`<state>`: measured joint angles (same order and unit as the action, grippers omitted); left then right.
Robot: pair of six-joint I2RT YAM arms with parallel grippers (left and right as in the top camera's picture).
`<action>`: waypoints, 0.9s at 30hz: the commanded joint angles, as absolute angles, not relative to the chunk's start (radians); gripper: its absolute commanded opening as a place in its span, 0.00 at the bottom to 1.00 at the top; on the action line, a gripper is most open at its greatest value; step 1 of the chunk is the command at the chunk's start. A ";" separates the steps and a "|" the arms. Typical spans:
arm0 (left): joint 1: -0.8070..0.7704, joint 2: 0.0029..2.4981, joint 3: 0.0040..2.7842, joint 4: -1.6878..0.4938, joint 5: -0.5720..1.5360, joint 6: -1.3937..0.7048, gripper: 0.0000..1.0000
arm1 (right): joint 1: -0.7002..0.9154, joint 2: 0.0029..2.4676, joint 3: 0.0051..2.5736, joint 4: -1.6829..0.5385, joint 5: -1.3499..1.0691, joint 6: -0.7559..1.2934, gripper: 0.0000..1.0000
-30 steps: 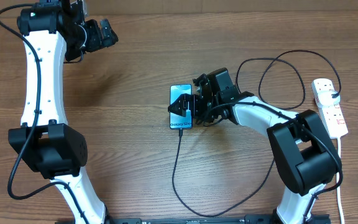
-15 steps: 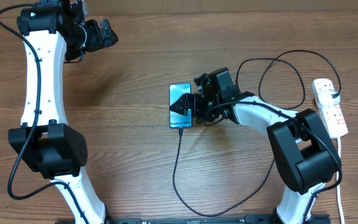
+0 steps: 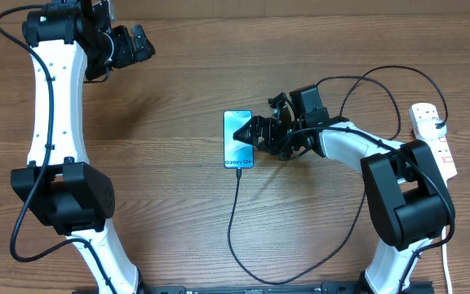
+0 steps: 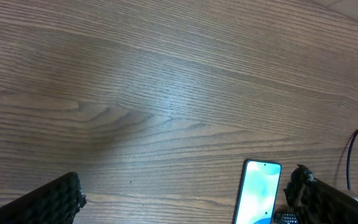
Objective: Plug charger to phone and switch on socket
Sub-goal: 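Raise and withdraw the right gripper toward the power strip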
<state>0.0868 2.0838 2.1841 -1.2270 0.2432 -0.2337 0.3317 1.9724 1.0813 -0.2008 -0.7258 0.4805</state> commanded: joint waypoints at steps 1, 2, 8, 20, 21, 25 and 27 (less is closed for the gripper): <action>0.084 2.074 2.194 -1.227 0.252 -0.240 1.00 | 0.331 2.016 1.049 -0.210 -0.675 0.467 1.00; 0.084 2.074 2.194 -1.227 0.253 -0.240 1.00 | 0.331 2.016 1.049 -0.211 -0.675 0.467 0.98; 0.084 2.074 2.194 -1.227 0.252 -0.240 0.99 | 0.331 2.016 1.049 -0.218 -0.653 0.468 0.88; 0.084 2.074 2.194 -1.227 0.252 -0.240 1.00 | 0.331 2.016 1.049 -0.238 -0.549 0.551 0.82; 0.084 2.074 2.194 -1.227 0.252 -0.240 1.00 | 0.331 2.016 1.049 -0.241 -0.533 0.562 0.81; 0.084 2.074 2.194 -1.227 0.252 -0.240 1.00 | 0.331 2.006 1.049 -0.268 -0.458 0.617 0.79; 0.084 2.074 2.194 -1.226 0.252 -0.240 1.00 | 0.331 1.995 1.049 -0.277 -0.434 0.622 0.77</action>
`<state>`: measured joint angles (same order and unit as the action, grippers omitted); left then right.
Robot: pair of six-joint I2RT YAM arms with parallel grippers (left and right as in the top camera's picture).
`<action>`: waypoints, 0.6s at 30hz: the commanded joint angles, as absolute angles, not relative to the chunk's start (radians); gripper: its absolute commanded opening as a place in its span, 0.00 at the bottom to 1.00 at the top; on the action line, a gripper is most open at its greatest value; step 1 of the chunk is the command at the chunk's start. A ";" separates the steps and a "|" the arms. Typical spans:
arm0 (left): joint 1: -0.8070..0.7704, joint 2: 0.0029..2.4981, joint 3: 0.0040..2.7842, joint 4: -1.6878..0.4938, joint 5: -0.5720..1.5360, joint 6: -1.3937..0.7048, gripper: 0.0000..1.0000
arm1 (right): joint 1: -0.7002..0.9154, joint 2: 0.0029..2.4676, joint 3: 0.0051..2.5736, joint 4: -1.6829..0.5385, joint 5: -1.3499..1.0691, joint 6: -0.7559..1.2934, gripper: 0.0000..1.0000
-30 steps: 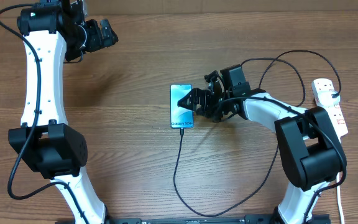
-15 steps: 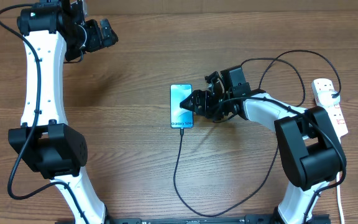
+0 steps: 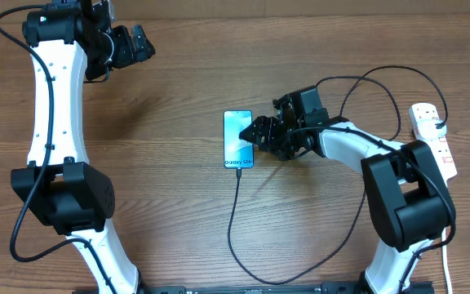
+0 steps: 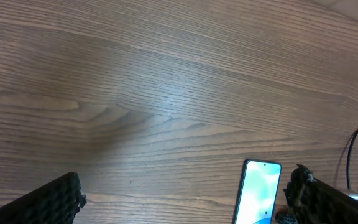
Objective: Plug charger to phone and switch on socket
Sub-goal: 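Raise and withdraw the right gripper toward the power strip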
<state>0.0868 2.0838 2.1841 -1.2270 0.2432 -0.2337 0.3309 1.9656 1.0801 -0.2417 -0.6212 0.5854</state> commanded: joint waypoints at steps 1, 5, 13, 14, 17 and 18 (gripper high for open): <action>0.084 2.074 2.194 -1.226 0.252 -0.240 1.00 | 0.331 1.989 1.049 -0.284 -0.422 0.622 0.75; 0.084 2.074 2.194 -1.227 0.252 -0.240 1.00 | 0.331 1.945 1.049 -0.319 -0.378 0.621 0.52; 0.084 2.074 2.194 -1.227 0.252 -0.240 1.00 | 0.331 1.794 1.069 -0.463 -0.324 0.555 0.04; 0.084 2.074 2.194 -1.226 0.252 -0.240 1.00 | 0.330 1.776 1.077 -0.483 -0.316 0.545 0.04; 0.084 2.074 2.194 -1.227 0.252 -0.240 1.00 | 0.324 1.727 1.118 -0.558 -0.255 0.539 0.04; 0.084 2.074 2.194 -1.227 0.252 -0.240 1.00 | 0.318 1.715 1.138 -0.587 -0.244 0.524 0.04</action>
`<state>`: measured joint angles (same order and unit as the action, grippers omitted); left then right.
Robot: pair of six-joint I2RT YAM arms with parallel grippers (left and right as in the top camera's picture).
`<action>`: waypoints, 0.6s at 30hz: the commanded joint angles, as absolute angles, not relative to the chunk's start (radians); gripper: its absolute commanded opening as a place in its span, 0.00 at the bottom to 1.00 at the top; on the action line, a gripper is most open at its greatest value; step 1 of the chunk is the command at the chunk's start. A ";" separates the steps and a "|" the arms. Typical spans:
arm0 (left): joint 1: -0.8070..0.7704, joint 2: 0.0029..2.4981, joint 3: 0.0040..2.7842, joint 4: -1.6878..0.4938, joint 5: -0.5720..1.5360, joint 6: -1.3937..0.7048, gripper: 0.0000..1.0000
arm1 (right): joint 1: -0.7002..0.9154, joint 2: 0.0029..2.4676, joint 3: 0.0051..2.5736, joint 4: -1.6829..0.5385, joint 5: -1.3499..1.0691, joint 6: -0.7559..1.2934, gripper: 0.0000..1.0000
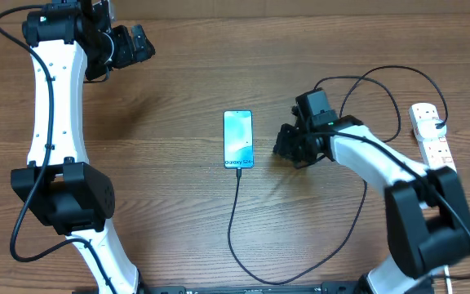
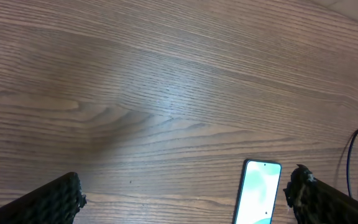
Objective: Plug charger to phone and switch on socket
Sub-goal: 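Raise and withdraw the right gripper toward the power strip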
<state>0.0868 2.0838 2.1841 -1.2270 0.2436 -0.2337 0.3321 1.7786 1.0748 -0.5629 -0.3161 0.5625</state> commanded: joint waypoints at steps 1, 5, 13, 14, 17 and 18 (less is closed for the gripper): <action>0.084 2.074 2.194 -1.227 0.252 -0.240 1.00 | 0.311 1.704 1.166 -0.625 -0.236 0.506 0.04; 0.084 2.074 2.194 -1.226 0.252 -0.240 1.00 | 0.279 1.694 1.301 -0.803 -0.220 0.431 0.04; 0.084 2.074 2.194 -1.226 0.252 -0.240 1.00 | 0.154 1.694 1.462 -1.050 -0.149 0.384 0.04; 0.084 2.074 2.194 -1.226 0.252 -0.240 1.00 | 0.137 1.694 1.462 -1.058 -0.150 0.384 0.04; 0.084 2.074 2.194 -1.227 0.252 -0.240 1.00 | 0.090 1.695 1.459 -1.079 -0.146 0.384 0.04; 0.084 2.074 2.194 -1.227 0.252 -0.240 1.00 | 0.075 1.695 1.460 -1.085 -0.146 0.384 0.04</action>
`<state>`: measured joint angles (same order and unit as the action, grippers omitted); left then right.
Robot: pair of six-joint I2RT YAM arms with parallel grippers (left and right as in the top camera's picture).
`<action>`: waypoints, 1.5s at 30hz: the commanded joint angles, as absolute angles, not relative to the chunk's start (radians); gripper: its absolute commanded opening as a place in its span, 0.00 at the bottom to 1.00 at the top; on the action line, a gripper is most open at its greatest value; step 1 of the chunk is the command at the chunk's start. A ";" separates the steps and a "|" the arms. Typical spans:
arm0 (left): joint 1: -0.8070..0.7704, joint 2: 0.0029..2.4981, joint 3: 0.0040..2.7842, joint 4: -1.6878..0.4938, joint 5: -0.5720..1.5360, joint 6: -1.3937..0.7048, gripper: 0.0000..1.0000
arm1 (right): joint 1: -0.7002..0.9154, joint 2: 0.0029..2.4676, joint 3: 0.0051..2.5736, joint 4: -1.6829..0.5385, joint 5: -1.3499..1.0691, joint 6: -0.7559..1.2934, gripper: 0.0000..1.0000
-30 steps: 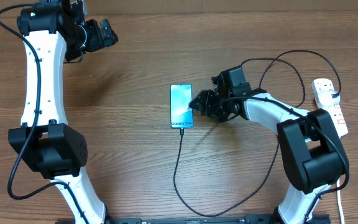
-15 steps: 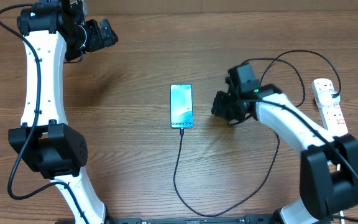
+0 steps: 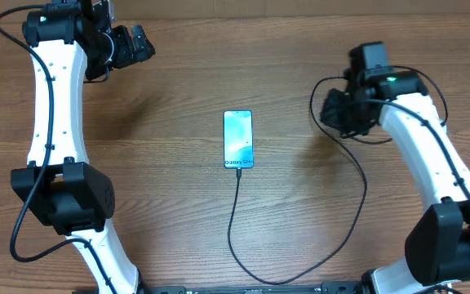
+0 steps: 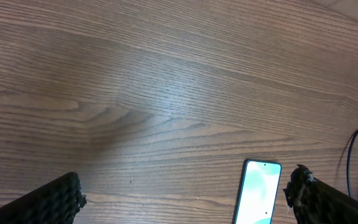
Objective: Plug charger to phone and switch on socket
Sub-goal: 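Raise and withdraw the right gripper toward the power strip, then move the right gripper over the white power strip's switch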
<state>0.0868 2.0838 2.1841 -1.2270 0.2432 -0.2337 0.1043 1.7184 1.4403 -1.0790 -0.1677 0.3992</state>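
The phone [image 3: 238,139] lies flat mid-table with its screen lit; it also shows at the bottom edge of the left wrist view [image 4: 258,193]. The black charger cable [image 3: 233,220] is plugged into the phone's near end, loops along the front and runs up to the right. My right gripper [image 3: 339,111] hangs well right of the phone, above the cable's loop; its jaws cannot be made out. The socket strip is hidden under the right arm. My left gripper [image 3: 139,42] is at the far left back, open and empty, fingers [image 4: 58,198] wide apart.
The wooden table [image 3: 161,204] carries nothing else. The cable's far loop [image 3: 398,82] curls behind the right arm at the back right. The left arm's base stands at the front left.
My right gripper has moved from just right of the phone to the back right, higher up. The arm now covers the socket strip. The phone, the cable and the left arm are unchanged.
My right gripper first had its fingers at the phone's right edge, with the cable plugged in. Then it was slightly back, then clear of the phone, and now far to the right near the cable loop. The left arm has stayed still.
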 commanded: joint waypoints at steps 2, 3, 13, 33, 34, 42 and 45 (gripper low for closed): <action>0.084 2.074 2.194 -1.226 0.252 -0.240 1.00 | 0.051 1.695 1.459 -1.089 -0.145 0.384 0.04; 0.084 2.074 2.194 -1.227 0.252 -0.240 0.99 | 0.037 1.695 1.460 -1.089 -0.141 0.384 0.04; 0.084 2.074 2.194 -1.227 0.252 -0.240 1.00 | -0.078 1.695 1.459 -1.125 0.031 0.464 0.04; 0.084 2.074 2.194 -1.227 0.252 -0.240 1.00 | -0.271 1.697 1.414 -1.119 0.299 0.733 0.04; 0.084 2.074 2.194 -1.227 0.252 -0.240 0.99 | -0.285 1.697 1.414 -1.114 0.299 0.733 0.04; 0.084 2.074 2.194 -1.226 0.252 -0.240 1.00 | -0.396 1.697 1.414 -1.021 0.299 0.733 0.05; 0.084 2.074 2.194 -1.227 0.252 -0.240 1.00 | -0.431 1.697 1.414 -0.941 0.300 0.733 0.23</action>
